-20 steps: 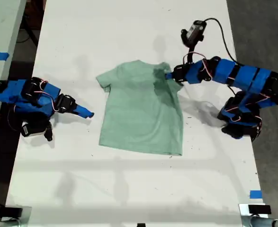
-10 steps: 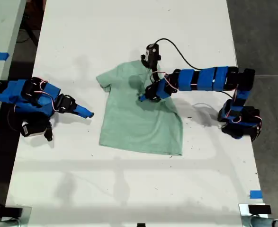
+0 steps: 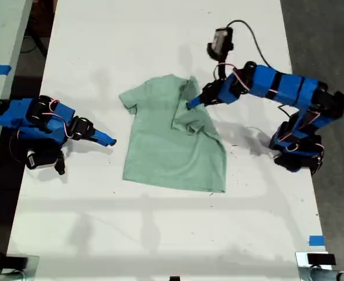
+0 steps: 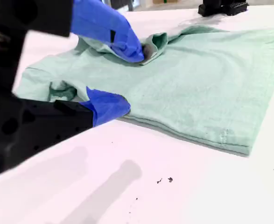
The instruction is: Fold t shirt
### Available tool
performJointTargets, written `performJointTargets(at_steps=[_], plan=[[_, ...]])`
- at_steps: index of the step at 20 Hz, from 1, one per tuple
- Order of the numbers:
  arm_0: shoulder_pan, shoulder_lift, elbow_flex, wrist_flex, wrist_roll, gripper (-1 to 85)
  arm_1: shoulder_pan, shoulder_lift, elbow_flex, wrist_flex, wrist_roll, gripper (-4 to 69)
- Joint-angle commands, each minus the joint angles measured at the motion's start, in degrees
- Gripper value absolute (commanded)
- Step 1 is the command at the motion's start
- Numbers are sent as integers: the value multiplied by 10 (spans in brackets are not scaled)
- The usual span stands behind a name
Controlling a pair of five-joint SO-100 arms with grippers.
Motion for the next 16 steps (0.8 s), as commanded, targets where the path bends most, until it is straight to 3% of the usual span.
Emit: performJointTargets(at_steps=[1, 3, 4, 6, 8, 13, 16], plan=[[0, 3, 6, -9, -9, 146, 17, 342, 218, 10, 50, 216], [0, 3, 6, -9, -9, 146, 17, 565, 411, 11, 49, 49], [0, 3, 6, -9, -9, 146, -11, 647, 490, 14, 68, 16], [0, 3, 6, -9, -9, 146, -79, 787, 643, 4, 113, 16], [0, 3, 6, -9, -9, 146, -98, 874, 730, 46, 134, 16], [0, 3, 6, -9, -9, 146, -40, 873, 786, 66, 33, 16], [0, 3, 6, -9, -9, 146, -33, 873, 787, 65, 33, 16]])
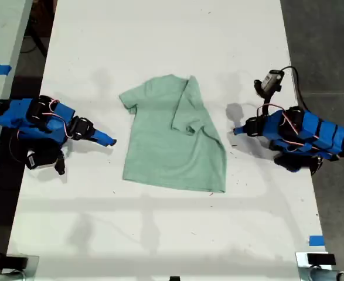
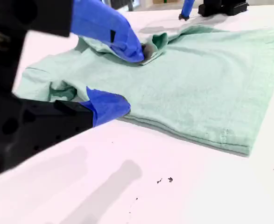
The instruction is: Fold t shirt
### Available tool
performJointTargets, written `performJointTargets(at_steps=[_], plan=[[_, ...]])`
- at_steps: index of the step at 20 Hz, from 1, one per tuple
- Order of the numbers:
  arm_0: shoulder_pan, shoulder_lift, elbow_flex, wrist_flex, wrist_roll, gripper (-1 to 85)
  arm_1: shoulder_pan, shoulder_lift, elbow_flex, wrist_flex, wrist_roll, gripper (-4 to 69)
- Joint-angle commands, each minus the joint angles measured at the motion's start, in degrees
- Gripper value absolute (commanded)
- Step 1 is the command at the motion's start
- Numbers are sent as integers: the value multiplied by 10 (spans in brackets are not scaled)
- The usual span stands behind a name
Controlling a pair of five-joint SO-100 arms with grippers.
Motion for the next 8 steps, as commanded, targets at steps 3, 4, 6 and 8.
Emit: performJointTargets(at_steps=[3, 4, 6, 8], plan=[[0, 3, 6, -9, -9, 146, -11, 1, 36, 1, 3, 16], [0, 3, 6, -9, -9, 146, -11, 1, 36, 1, 4, 16], [1, 3, 6, -9, -9, 146, -11, 1, 36, 1, 4, 16], [0, 3, 6, -9, -9, 146, -11, 1, 36, 1, 2, 16]])
